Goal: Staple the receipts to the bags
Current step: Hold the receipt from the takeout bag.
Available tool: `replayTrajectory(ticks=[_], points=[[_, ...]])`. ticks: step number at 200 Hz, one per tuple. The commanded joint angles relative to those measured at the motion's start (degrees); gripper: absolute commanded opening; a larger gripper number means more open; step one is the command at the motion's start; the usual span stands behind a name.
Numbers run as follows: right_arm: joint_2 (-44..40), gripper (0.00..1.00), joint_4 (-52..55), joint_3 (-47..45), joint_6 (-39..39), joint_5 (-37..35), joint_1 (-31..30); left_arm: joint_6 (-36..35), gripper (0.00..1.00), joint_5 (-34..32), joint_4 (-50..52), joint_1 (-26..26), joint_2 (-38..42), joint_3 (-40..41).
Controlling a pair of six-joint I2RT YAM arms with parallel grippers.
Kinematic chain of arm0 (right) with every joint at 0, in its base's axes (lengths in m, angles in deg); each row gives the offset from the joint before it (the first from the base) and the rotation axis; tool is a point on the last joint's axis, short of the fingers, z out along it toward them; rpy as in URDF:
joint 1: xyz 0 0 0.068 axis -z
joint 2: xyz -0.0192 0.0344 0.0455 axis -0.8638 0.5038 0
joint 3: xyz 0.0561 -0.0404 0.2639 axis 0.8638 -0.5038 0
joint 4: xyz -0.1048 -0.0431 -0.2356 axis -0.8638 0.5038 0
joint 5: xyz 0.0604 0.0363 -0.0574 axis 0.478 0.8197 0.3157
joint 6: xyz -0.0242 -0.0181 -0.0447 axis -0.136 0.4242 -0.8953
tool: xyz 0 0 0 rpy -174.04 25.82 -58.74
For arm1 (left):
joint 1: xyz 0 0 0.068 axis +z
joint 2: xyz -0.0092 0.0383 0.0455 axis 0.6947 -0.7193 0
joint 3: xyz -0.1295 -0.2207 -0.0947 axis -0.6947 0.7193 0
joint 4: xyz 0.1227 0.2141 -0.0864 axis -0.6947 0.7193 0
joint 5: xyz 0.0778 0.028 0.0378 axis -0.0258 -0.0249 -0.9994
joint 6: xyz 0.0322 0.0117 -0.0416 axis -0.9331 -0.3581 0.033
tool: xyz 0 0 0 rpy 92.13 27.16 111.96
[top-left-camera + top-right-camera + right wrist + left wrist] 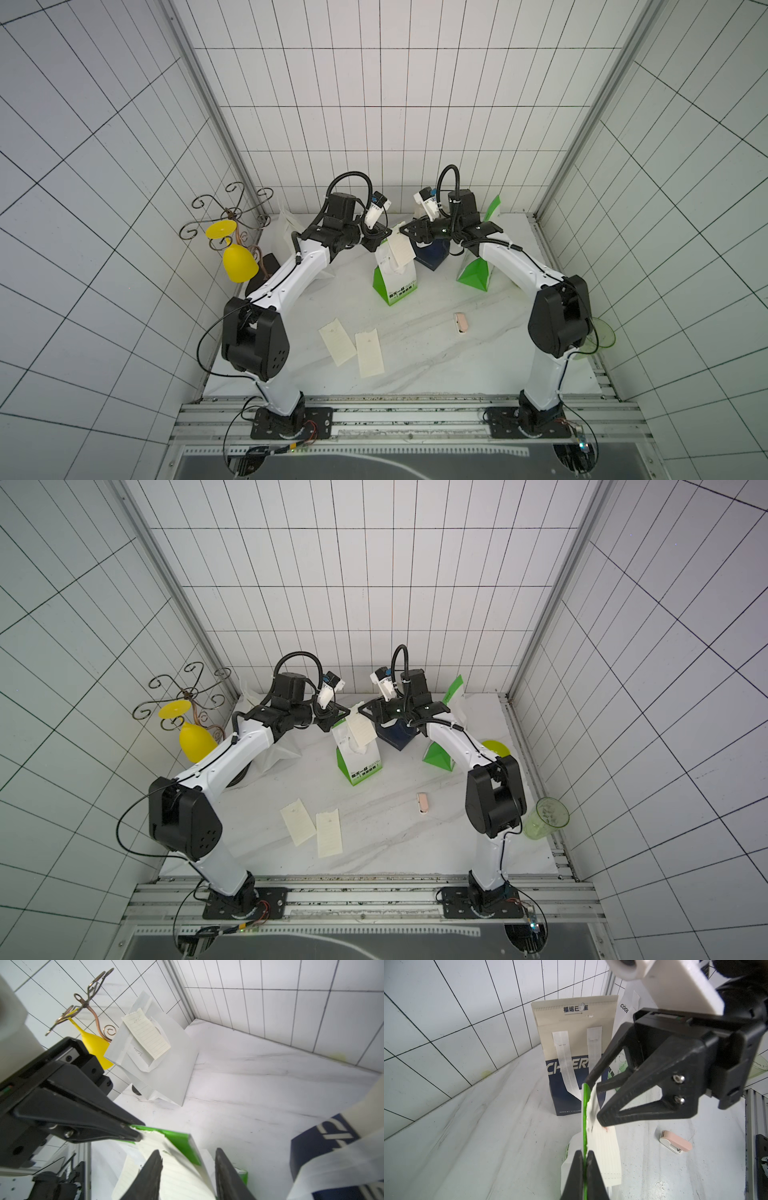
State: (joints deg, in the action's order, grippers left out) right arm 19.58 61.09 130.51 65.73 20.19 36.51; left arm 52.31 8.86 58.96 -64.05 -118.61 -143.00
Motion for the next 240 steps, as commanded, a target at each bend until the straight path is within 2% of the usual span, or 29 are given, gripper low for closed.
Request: replayTrajectory(ticks=[1, 18, 60, 85, 110, 139, 166, 209, 240], points=[[-3.99, 0.46, -3.55, 0.42, 3.29, -8.35, 0.39, -1.45, 0.00, 0.51, 0.03, -0.67, 0.53, -0.97], [-7.14, 0.50, -5.83, -3.41, 6.04, -12.36, 0.39, -0.47, 0.00, -0.93, 0.07, -1.18, 1.53, -0.54], [-21.93, 0.58, -9.79, -21.66, 13.13, -21.51, -0.04, 4.16, 0.00, -8.29, -1.39, -3.41, 4.03, 1.14], [-29.87, 0.59, -5.07, -32.40, 16.10, -25.64, -0.05, 5.48, 0.00, -12.15, -2.32, -5.64, 4.96, 2.86], [-33.14, 0.60, 6.39, -38.63, 16.03, -30.14, -0.05, 6.72, 0.00, -12.33, -2.15, -5.96, 4.32, 3.41], [-33.32, 0.61, 18.67, -43.90, 15.28, -34.36, -0.09, 7.90, 0.00, -11.82, -4.14, -6.14, 4.53, 4.42], [-32.48, 0.62, 23.20, -47.67, 15.27, -37.08, -0.05, 7.00, 0.00, -12.92, -3.04, -6.12, 4.18, 4.08], [-23.31, 0.62, 26.65, -43.88, 14.45, -34.70, -0.40, 6.02, 0.00, -13.49, -2.17, -6.07, 4.08, 4.22], [-18.02, 0.61, 30.05, -40.41, 13.84, -36.61, -0.66, 5.93, 0.00, -12.88, -2.15, -6.14, 3.80, 4.33]])
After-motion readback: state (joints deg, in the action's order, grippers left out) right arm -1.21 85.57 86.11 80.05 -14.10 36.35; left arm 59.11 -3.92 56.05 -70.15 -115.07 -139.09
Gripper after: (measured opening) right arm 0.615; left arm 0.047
